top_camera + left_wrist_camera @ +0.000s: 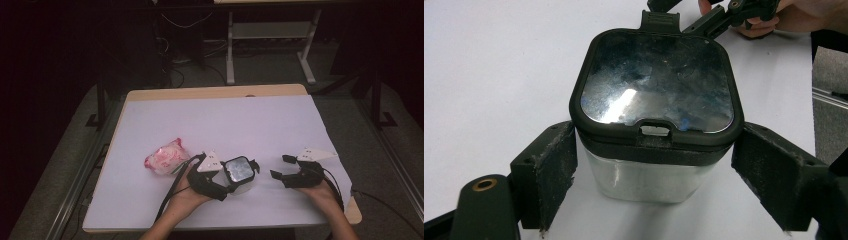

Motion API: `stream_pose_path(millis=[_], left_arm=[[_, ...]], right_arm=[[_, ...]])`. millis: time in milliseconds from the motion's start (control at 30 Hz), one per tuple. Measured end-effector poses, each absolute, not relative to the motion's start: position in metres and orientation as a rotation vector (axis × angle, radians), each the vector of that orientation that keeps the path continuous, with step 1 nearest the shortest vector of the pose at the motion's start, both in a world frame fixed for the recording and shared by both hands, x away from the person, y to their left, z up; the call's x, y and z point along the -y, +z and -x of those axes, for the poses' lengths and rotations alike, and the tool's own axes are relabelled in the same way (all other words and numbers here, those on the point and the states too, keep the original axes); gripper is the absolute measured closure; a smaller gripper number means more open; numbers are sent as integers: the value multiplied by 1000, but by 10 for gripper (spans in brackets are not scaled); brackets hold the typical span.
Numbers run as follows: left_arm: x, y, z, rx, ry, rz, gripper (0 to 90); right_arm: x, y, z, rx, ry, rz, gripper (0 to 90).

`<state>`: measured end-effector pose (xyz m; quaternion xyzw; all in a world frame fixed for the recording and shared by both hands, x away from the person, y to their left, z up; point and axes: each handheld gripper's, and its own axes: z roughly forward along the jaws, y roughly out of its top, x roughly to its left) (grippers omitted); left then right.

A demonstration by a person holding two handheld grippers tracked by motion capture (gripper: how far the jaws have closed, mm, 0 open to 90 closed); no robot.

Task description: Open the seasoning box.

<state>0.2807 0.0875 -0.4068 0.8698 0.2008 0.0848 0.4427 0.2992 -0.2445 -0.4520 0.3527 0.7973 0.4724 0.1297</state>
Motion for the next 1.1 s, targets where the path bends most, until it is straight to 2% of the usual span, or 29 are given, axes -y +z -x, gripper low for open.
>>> stream_pose_path(millis=[700,1100], left_arm=[[-93,-399,-279,-493,196,-2096,217],[-97,-395,-278,-467,159,-2035,316]], right_arm=[[244,-453,-299,-2318,1368,-1025,206],[243,-453,-299,-2319,1368,-1027,206]])
